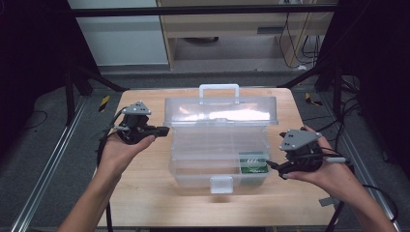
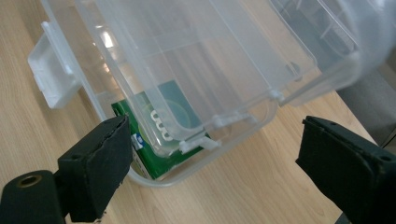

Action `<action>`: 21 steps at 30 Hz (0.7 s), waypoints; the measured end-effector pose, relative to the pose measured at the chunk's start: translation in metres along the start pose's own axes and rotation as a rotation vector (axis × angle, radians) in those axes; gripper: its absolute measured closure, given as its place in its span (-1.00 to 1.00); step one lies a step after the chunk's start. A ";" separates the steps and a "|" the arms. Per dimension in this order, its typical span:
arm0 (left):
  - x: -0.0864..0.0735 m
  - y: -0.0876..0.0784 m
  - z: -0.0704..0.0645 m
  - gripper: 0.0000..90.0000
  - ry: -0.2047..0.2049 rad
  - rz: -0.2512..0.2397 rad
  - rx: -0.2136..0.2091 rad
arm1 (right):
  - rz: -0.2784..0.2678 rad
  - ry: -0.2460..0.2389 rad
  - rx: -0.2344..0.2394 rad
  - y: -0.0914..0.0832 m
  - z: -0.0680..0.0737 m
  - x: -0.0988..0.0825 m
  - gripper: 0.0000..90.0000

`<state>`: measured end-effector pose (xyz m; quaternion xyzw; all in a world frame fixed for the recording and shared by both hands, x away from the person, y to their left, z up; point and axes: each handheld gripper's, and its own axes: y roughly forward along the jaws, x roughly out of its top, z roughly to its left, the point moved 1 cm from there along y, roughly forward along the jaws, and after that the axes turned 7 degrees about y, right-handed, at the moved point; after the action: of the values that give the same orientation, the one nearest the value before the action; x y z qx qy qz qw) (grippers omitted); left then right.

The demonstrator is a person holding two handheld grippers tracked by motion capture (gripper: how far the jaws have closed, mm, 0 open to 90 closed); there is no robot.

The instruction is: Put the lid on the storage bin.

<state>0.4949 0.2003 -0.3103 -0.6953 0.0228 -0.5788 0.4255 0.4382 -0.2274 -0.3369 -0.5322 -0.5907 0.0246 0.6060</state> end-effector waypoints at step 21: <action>-0.039 0.011 -0.020 1.00 0.005 0.038 -0.017 | 0.050 0.071 -0.055 0.000 -0.017 -0.041 -0.76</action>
<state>0.4706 0.2022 -0.3484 -0.6968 0.0422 -0.5721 0.4306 0.4385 -0.2644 -0.3605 -0.5637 -0.5560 0.0045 0.6108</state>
